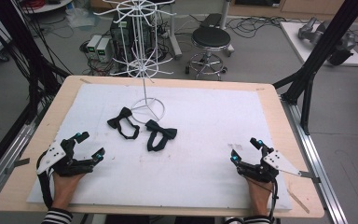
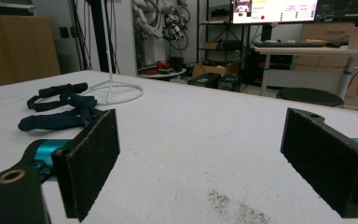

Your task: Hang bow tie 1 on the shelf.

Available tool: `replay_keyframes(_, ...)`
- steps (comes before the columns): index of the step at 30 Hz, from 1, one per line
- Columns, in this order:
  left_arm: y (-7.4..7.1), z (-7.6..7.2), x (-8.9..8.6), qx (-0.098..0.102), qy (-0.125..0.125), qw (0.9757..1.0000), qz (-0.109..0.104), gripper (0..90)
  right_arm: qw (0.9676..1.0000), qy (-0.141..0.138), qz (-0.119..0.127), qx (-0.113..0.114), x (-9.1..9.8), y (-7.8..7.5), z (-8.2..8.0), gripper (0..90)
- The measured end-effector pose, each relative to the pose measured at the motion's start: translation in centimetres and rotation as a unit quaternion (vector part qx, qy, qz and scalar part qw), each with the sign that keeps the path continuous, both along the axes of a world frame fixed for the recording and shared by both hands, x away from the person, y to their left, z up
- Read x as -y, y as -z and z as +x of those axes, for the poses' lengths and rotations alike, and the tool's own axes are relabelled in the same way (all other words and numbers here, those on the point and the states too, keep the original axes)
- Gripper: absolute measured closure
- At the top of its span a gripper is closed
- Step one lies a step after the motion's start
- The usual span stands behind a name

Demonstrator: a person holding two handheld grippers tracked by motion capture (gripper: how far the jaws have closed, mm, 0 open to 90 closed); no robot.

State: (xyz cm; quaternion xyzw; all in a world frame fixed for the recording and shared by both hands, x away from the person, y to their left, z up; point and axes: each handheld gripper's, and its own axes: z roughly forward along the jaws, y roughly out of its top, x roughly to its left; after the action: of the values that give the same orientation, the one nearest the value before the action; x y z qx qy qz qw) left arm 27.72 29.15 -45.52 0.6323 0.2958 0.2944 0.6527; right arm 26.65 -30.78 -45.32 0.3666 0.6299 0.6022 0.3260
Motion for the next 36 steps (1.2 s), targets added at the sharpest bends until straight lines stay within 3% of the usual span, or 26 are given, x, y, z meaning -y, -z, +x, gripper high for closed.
replay_keyframes(18, -0.1, 0.1, 0.1, -0.002, 0.004, 1.0000, 0.004, 11.0, 1.0000, 0.001, 0.004, -0.003, 0.1, 0.0, 0.1, 11.1)
replay_keyframes(27, -1.3, 0.5, 0.3, -0.007, 0.017, 0.9994, 0.031, 11.0, 1.0000, 0.001, 0.002, -0.005, 0.0, 0.0, 0.1, 11.1)
replay_keyframes(36, -4.0, 1.5, 2.0, -0.009, 0.063, 0.9948, 0.079, 11.0, 1.0000, 0.000, 0.003, -0.004, 0.0, 0.0, 0.1, 11.1)
